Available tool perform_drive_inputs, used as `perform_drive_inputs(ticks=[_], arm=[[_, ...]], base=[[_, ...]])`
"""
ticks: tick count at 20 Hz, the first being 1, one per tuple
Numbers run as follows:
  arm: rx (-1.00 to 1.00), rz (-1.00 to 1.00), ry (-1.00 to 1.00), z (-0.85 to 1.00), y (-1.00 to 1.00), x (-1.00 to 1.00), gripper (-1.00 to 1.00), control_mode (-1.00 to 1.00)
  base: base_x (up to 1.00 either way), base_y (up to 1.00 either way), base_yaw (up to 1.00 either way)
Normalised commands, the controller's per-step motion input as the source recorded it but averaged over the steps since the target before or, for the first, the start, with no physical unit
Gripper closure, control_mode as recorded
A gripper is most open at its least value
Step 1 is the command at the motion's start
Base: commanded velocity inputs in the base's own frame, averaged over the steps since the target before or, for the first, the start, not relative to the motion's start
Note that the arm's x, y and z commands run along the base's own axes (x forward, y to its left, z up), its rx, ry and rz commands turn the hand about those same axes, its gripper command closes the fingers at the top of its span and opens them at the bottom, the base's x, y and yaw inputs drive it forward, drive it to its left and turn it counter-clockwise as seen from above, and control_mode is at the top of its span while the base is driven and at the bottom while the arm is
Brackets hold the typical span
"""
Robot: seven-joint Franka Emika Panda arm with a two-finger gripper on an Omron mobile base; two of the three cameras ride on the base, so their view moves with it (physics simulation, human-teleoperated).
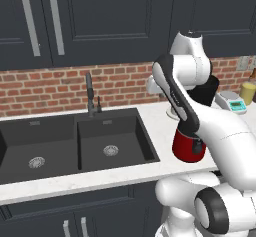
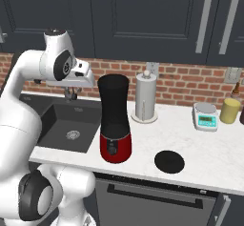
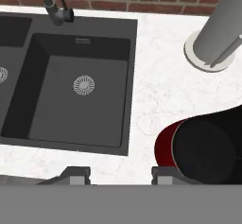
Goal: Close the lid blender by securely placing the lid on top.
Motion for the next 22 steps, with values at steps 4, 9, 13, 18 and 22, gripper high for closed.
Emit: perform_drive_inputs(ticks=[4,9,13,18,22], arm=[[0.00,-0.01,0.00,0.00,-0.01,-0.12,-1.00,-1.00],[0.00,-0.05,0.00,-0.10,-0.14,-0.37,-1.00,-1.00],[0.00,-0.07,-0.03,-0.19,-0.16,-0.49,-1.00,-1.00],[0.00,-0.09,-0.10,-0.21,-0.30,-0.55,-1.00,-1.00],[0.01,-0.13,-0.12,-0.25,-0.49,-0.51,-1.00,-1.00]], base=[[0.00,0.00,0.00],[0.00,0.00,0.00],[0.00,0.00,0.00],[0.00,0.00,0.00],[0.00,0.00,0.00]])
